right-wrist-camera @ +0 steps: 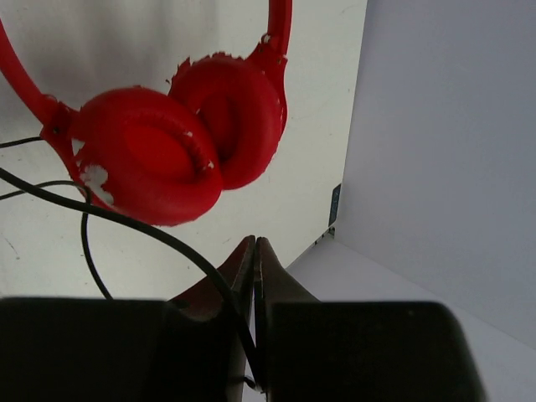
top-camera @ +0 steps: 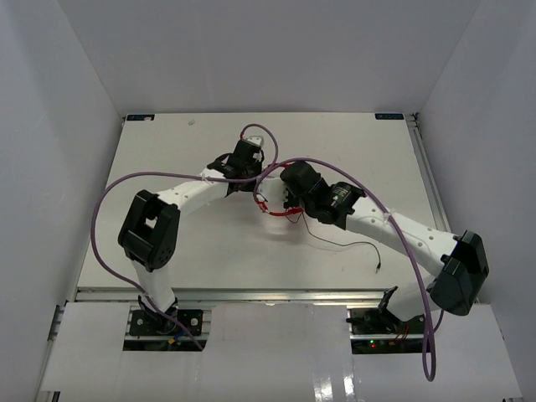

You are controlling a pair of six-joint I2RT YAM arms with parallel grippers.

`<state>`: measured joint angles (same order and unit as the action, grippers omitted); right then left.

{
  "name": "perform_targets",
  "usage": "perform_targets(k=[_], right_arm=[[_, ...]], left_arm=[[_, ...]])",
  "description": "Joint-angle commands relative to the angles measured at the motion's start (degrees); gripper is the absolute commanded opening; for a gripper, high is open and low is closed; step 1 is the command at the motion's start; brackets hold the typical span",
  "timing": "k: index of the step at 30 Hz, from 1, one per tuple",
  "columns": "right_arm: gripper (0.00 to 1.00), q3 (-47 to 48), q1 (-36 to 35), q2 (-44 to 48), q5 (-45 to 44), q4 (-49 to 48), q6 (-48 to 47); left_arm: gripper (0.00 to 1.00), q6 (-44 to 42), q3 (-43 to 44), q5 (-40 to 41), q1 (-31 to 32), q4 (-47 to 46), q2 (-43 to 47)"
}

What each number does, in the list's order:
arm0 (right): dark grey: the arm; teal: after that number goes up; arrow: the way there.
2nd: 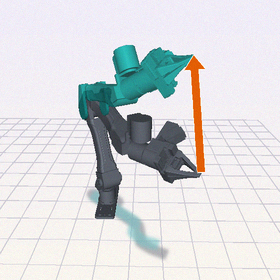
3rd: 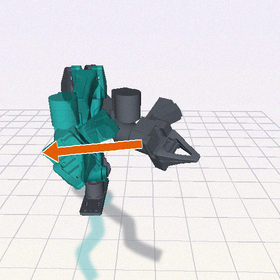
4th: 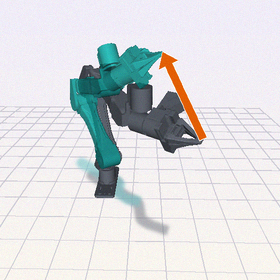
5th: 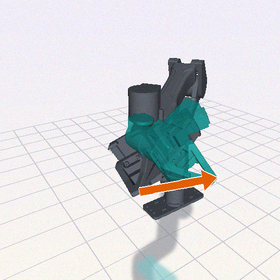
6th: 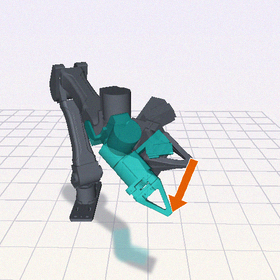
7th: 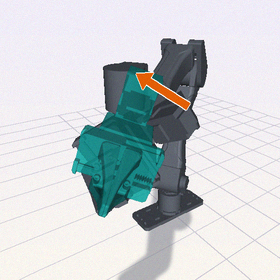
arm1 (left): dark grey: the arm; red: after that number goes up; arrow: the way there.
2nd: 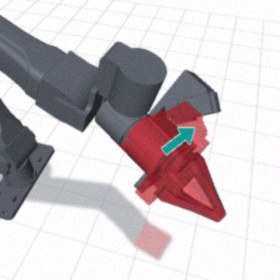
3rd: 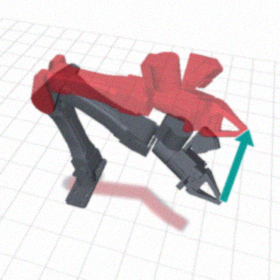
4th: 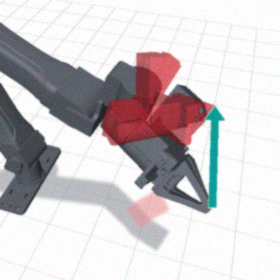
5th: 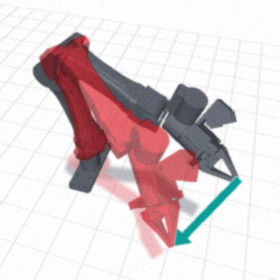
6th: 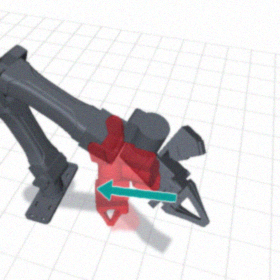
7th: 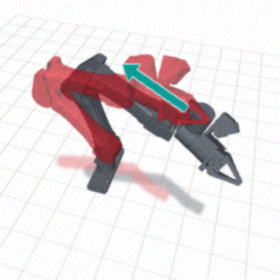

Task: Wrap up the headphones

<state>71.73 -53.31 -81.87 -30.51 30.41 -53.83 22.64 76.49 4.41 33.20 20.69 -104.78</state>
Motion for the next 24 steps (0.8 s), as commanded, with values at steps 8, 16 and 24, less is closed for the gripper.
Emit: perform_targets(k=[8,16,24], right_arm=[[0.08,-0.02,10.43,6.59,7.72,-1.15,0.63],[0.08,1.28,12.67,4.99,11.08,-0.97,-0.57],[0.08,2.3,17.84,1.97,22.27,-0.97,3.88]], left_arm=[[0.0,-2.79,-12.33,-5.92,6.05,-6.77,14.05],[0.0,-6.27,-18.11,-5.67,10.45,-5.75,20.79],[0.0,-8.56,-20.96,-9.33,14.88,-6.38,27.39]])
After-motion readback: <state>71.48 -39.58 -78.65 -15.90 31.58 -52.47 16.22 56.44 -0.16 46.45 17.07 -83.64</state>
